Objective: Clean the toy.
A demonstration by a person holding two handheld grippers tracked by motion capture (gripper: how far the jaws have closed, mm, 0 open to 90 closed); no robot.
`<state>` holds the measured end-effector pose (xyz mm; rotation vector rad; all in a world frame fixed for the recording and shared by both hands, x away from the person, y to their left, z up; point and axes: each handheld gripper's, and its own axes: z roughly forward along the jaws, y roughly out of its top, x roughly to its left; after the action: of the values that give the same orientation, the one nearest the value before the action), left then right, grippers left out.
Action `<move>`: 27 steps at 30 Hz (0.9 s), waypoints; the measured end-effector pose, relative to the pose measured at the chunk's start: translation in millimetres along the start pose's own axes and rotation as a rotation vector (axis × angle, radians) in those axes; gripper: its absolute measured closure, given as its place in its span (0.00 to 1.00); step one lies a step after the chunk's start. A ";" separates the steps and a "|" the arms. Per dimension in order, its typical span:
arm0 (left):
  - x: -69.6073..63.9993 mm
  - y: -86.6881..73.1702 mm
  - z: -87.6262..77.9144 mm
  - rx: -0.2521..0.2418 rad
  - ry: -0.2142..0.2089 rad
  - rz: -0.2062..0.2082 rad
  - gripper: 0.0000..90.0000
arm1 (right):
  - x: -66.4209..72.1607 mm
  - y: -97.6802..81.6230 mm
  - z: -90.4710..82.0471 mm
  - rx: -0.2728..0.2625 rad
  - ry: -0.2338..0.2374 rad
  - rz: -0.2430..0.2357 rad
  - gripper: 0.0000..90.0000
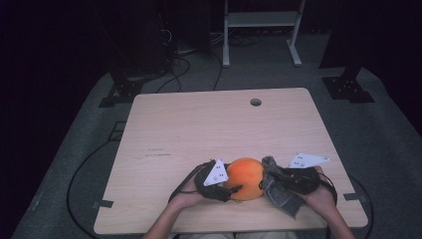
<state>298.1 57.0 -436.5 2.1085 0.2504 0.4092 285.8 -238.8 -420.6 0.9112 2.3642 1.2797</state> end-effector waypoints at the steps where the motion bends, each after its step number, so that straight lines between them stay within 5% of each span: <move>1: 0.3 -0.8 0.4 -0.005 0.000 -0.009 0.32 | 0.0 0.0 0.0 0.000 0.000 0.000 0.83; 4: 2.1 -3.1 -0.7 -0.010 -0.005 -0.018 0.31 | 4.7 2.3 7.0 0.013 0.002 -0.029 0.83; 11: 2.6 -2.1 0.9 -0.009 0.002 -0.032 0.30 | -11.3 -6.4 8.4 0.054 -0.017 0.041 0.83; 14: -3.3 2.8 1.8 0.008 0.016 0.005 0.30 | 6.5 10.1 -2.2 -0.052 0.036 0.003 0.83; 18: -5.3 4.4 1.8 0.016 0.018 0.025 0.30 | 20.0 17.2 0.8 -0.082 0.089 -0.023 0.83; 21: -3.7 2.3 1.5 0.000 0.008 -0.002 0.30 | 14.9 13.2 7.0 -0.061 0.068 -0.006 0.83; 23: -3.2 2.4 1.8 -0.001 0.007 -0.007 0.30 | 5.5 8.6 7.1 -0.027 0.012 0.010 0.83; 27: -5.8 5.4 2.5 0.007 0.014 0.016 0.30 | 6.4 9.0 1.3 -0.051 0.010 0.026 0.84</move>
<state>293.8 50.2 -434.3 2.1164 0.2430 0.4331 285.2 -230.2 -413.7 0.9250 2.3227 1.3512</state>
